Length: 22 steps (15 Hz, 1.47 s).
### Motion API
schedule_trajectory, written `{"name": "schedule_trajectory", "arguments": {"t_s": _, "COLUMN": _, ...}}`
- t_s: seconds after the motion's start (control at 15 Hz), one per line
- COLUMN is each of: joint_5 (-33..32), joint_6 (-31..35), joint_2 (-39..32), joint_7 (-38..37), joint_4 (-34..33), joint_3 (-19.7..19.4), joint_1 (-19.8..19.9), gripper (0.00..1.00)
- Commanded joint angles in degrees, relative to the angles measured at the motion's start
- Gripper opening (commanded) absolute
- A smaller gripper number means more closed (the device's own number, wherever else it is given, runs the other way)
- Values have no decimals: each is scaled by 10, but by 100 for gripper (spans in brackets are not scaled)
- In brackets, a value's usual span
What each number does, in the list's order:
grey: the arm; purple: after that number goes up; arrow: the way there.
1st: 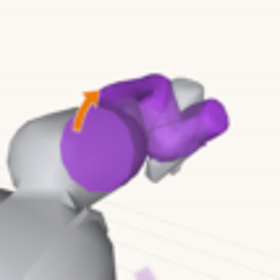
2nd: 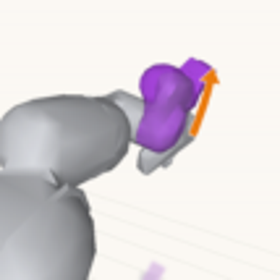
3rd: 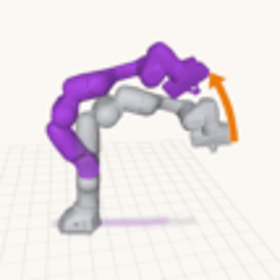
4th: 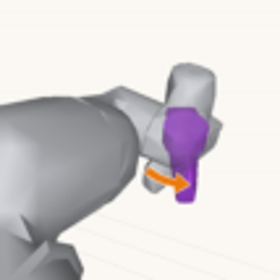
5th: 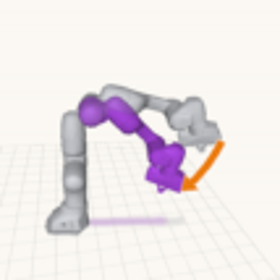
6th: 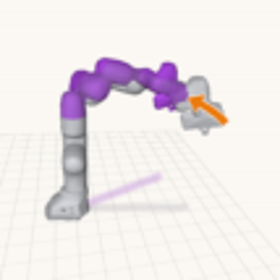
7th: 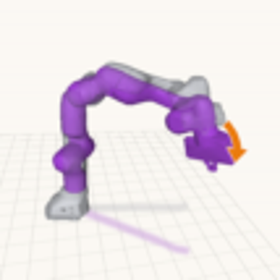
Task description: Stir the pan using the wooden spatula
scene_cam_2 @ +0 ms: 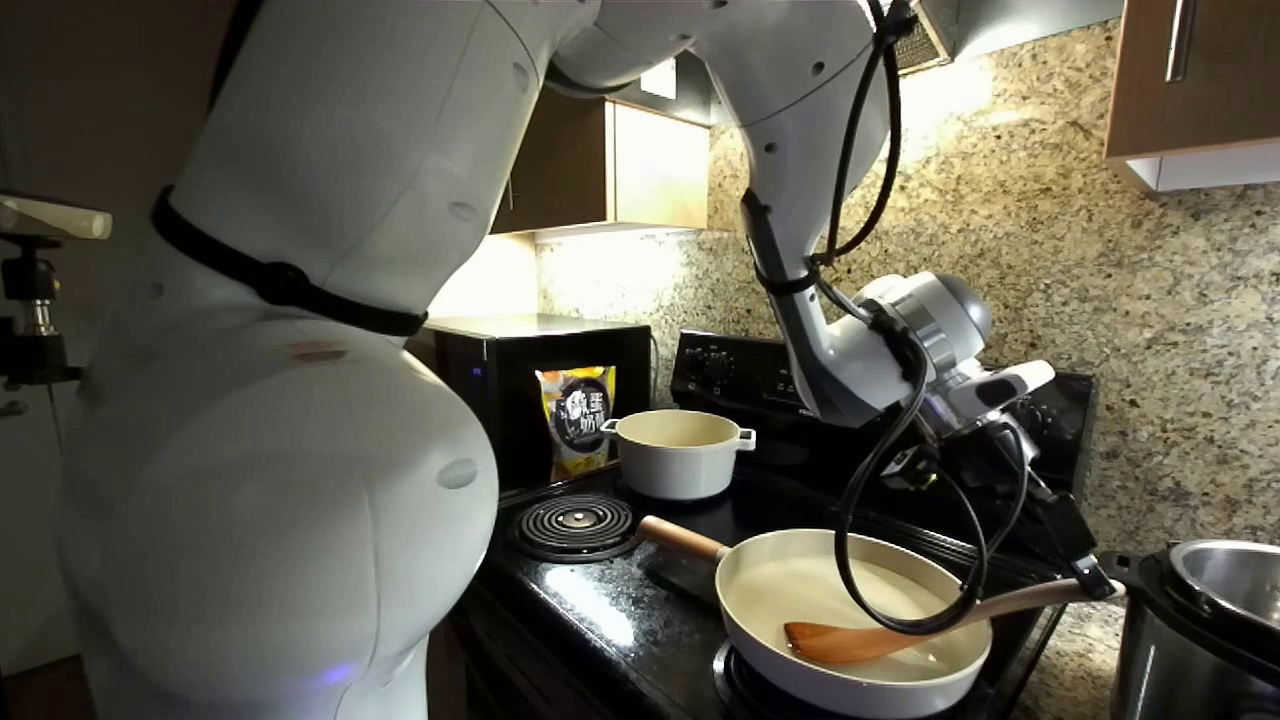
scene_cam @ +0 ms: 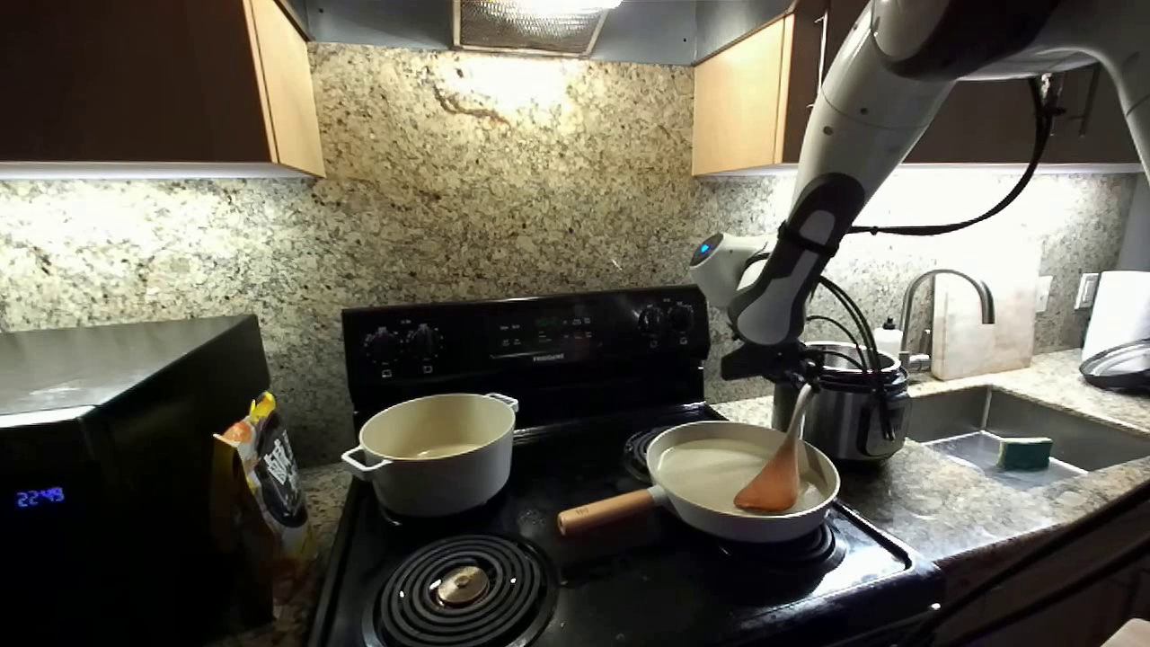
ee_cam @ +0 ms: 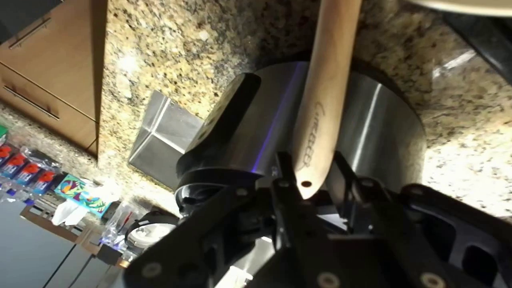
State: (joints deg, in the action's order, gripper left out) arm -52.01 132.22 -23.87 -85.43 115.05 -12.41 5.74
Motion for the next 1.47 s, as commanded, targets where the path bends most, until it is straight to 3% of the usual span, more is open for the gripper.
{"name": "schedule_trajectory", "arguments": {"t_s": 0.0, "joint_5": 19, "joint_6": 19, "joint_2": 19, "joint_7": 9, "joint_4": 14, "joint_3": -13, "joint_1": 25, "gripper": 7}}
{"name": "schedule_trajectory", "arguments": {"t_s": 0.67, "joint_5": 44, "joint_6": -7, "joint_2": 25, "joint_7": 25, "joint_4": -64, "joint_3": -14, "joint_1": 15, "gripper": 7}}
{"name": "schedule_trajectory", "arguments": {"t_s": 1.0, "joint_5": 32, "joint_6": -33, "joint_2": 18, "joint_7": 24, "joint_4": -116, "joint_3": 0, "joint_1": -14, "gripper": 7}}
{"name": "schedule_trajectory", "arguments": {"t_s": 1.4, "joint_5": 12, "joint_6": -42, "joint_2": 13, "joint_7": 21, "joint_4": -128, "joint_3": 28, "joint_1": -59, "gripper": 7}}
